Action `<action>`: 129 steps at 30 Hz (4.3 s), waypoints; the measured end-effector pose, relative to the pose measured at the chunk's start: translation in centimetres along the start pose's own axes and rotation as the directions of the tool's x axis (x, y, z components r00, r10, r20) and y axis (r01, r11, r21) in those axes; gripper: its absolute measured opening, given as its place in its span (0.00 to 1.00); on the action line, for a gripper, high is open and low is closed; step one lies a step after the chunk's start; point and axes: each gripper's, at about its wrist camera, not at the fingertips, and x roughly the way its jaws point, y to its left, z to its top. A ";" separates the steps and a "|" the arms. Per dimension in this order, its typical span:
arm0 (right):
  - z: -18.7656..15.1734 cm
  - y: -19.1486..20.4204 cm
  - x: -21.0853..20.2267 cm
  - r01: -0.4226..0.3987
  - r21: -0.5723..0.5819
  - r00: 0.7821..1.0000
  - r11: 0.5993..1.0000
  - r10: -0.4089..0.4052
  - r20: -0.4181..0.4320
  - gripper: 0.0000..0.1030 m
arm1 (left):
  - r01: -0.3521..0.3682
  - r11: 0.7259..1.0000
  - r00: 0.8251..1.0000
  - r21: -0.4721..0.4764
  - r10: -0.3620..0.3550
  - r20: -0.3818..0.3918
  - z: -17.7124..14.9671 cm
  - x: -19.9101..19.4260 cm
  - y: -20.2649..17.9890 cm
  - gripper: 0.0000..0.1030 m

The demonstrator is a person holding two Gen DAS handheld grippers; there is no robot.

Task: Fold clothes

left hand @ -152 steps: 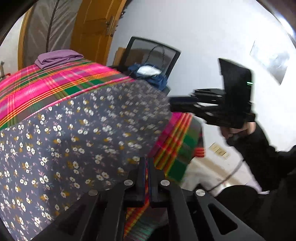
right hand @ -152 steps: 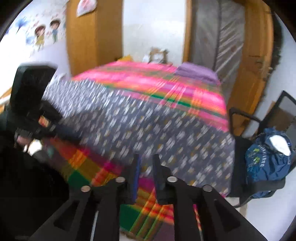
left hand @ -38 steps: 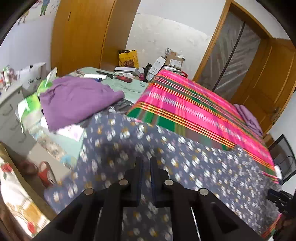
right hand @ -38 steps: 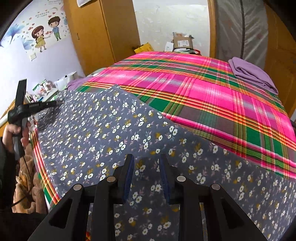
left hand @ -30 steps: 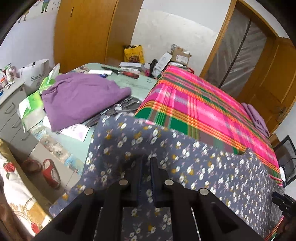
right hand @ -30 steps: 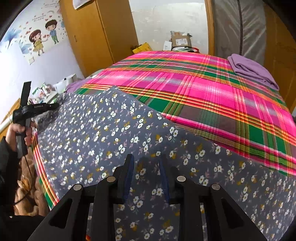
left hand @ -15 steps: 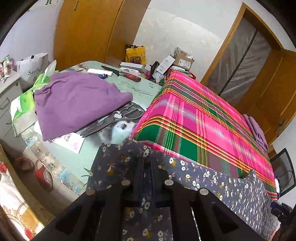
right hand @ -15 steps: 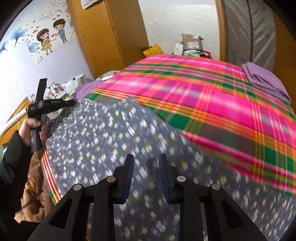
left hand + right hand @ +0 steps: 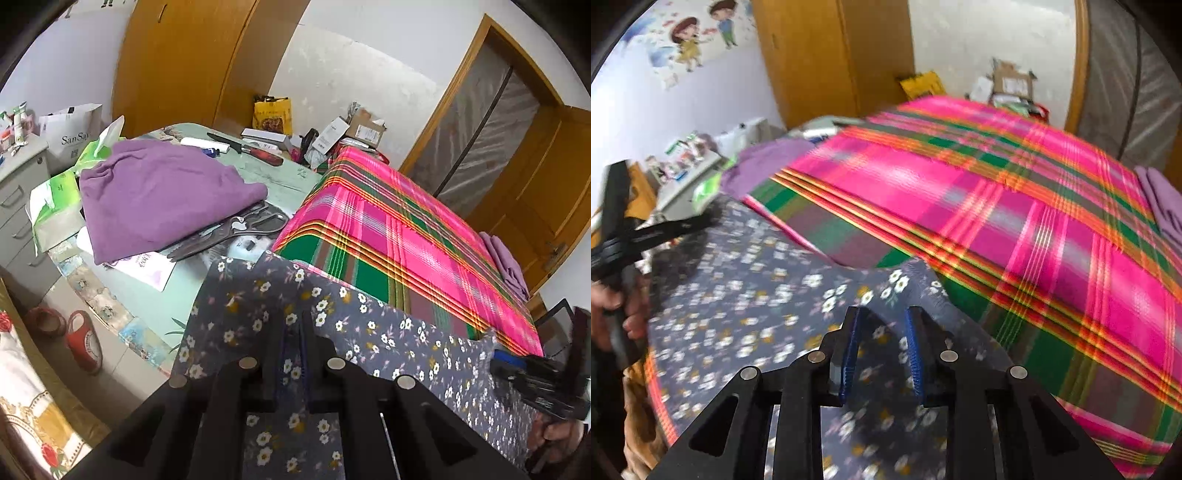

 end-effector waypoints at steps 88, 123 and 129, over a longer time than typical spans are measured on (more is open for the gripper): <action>-14.9 -0.8 -10.4 0.016 -0.053 0.992 0.998 -0.009 0.124 0.59 | -0.195 0.977 0.972 -0.084 0.204 0.118 -7.2 -7.0 2.8 0.12; -10.1 -9.5 -10.8 0.127 0.222 0.981 0.967 -0.156 0.114 0.13 | -0.208 0.975 0.972 -0.079 0.215 0.098 -7.3 -7.1 2.3 0.14; -9.9 -9.9 -9.8 0.124 0.235 0.985 0.964 -0.147 0.086 0.13 | -0.199 0.978 0.975 -0.062 0.204 0.085 -7.1 -7.0 2.4 0.14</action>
